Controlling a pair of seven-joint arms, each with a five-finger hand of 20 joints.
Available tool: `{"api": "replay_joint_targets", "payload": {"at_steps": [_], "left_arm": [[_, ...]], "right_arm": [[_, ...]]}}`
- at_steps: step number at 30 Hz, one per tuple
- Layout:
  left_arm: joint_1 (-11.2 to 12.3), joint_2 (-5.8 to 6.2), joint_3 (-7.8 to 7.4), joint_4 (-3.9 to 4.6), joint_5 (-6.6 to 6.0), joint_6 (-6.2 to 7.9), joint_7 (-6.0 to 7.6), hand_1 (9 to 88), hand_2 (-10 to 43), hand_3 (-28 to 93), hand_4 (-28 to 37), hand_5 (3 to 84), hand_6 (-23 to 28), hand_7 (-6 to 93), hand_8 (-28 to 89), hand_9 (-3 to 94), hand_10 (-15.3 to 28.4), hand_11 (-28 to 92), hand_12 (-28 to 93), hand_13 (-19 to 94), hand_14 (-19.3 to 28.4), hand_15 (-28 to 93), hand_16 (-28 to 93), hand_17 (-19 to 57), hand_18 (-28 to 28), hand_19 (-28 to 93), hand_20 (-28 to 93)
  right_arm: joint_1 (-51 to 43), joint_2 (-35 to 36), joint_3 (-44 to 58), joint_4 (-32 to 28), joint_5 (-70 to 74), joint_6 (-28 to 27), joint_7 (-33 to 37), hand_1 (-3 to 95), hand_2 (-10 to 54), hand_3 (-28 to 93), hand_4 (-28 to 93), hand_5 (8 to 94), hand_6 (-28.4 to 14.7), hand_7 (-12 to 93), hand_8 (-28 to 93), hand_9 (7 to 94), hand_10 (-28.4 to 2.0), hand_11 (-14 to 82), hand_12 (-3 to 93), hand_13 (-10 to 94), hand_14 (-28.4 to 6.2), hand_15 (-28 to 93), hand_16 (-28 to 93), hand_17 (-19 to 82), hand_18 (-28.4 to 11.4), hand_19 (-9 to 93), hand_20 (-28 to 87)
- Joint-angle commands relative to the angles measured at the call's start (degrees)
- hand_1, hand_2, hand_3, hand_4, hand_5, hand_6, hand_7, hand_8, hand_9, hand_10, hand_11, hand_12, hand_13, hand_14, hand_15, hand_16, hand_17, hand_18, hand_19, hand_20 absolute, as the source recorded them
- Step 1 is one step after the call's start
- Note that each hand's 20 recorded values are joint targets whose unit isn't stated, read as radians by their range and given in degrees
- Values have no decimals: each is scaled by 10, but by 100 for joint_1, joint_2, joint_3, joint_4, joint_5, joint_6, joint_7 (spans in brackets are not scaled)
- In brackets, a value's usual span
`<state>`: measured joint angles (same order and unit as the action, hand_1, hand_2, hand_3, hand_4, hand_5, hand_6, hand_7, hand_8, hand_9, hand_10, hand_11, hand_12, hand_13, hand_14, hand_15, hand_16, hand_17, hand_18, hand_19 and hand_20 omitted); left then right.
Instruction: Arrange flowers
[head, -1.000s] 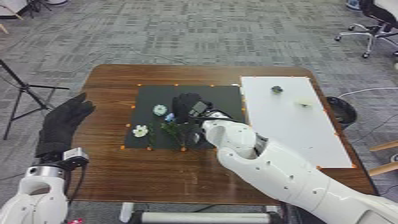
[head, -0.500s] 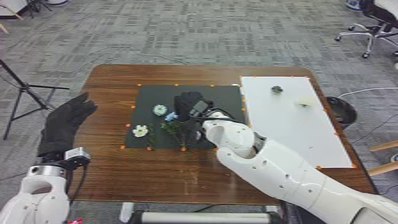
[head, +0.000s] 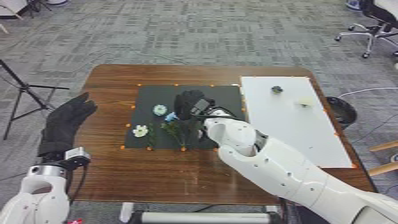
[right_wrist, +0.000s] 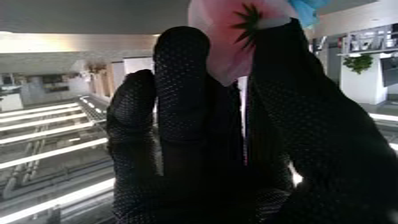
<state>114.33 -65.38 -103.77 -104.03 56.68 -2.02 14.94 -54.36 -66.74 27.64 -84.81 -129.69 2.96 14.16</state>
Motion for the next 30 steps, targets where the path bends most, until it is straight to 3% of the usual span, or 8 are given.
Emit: {"api": "replay_joint_targets", "payload": {"at_steps": [1,6,10,13,17,19,25,30], "left_arm": [[18,-21,-8,7,37,-92,-59,190,-32,724,-283,447,12,111,-70,448,130,170,125,353,174,174,33,18,135,86,171],[23,-4,5,6,26,-101,-63,192,-34,724,-283,447,11,111,-70,448,130,170,125,353,173,175,33,18,135,85,171],[22,-11,28,3,37,-109,-73,193,-34,724,-283,447,12,111,-70,447,131,171,125,353,173,174,33,18,135,85,171],[32,-13,20,-14,36,-103,-67,195,-35,722,-283,448,11,112,-70,447,130,170,126,353,173,174,34,18,135,85,171],[41,-4,-4,-34,36,-81,-53,196,-36,722,-283,447,10,113,-70,448,130,171,126,352,174,175,34,18,135,85,171],[52,-5,-9,-42,28,-60,-31,197,-35,722,-283,447,10,112,-71,448,130,171,126,352,173,174,34,18,135,85,171],[174,-25,46,-103,-58,256,171,199,-38,723,-283,443,9,113,-70,446,130,171,125,354,172,174,34,20,137,85,172],[265,-62,33,-138,-60,291,165,202,-44,729,-283,440,7,115,-71,447,130,171,126,357,173,180,36,20,139,89,172]], "right_arm": [[77,95,123,-107,38,-143,54,550,-95,597,-197,710,24,214,46,740,-116,148,212,677,-100,501,397,310,-209,699,588],[104,127,152,-205,200,-179,143,511,-95,628,-192,686,21,200,41,719,-124,159,183,669,-106,519,359,306,-210,698,589],[69,141,277,-275,268,-325,94,446,-95,700,-201,653,27,181,-73,699,-127,149,179,658,-111,523,351,299,-215,699,588],[131,229,382,-348,382,-334,59,427,-95,702,-201,625,24,177,-94,679,-129,139,176,648,-118,523,350,296,-219,700,588],[313,606,478,-522,530,-134,58,394,-95,701,-199,595,14,168,-95,641,-134,126,175,628,-131,514,343,284,-220,691,584],[296,864,655,-625,547,-193,112,369,-95,697,-195,574,5,161,-90,618,-139,116,173,634,-130,453,314,283,-220,690,580],[-89,1669,1753,-814,534,-1737,389,293,-95,684,-190,420,-35,87,-59,420,-168,46,162,562,-153,321,301,236,-233,634,550],[-481,2113,2552,-650,332,-2587,486,255,-95,676,-200,326,-56,32,-38,316,-180,15,150,526,-168,319,312,216,-246,626,545]]}}
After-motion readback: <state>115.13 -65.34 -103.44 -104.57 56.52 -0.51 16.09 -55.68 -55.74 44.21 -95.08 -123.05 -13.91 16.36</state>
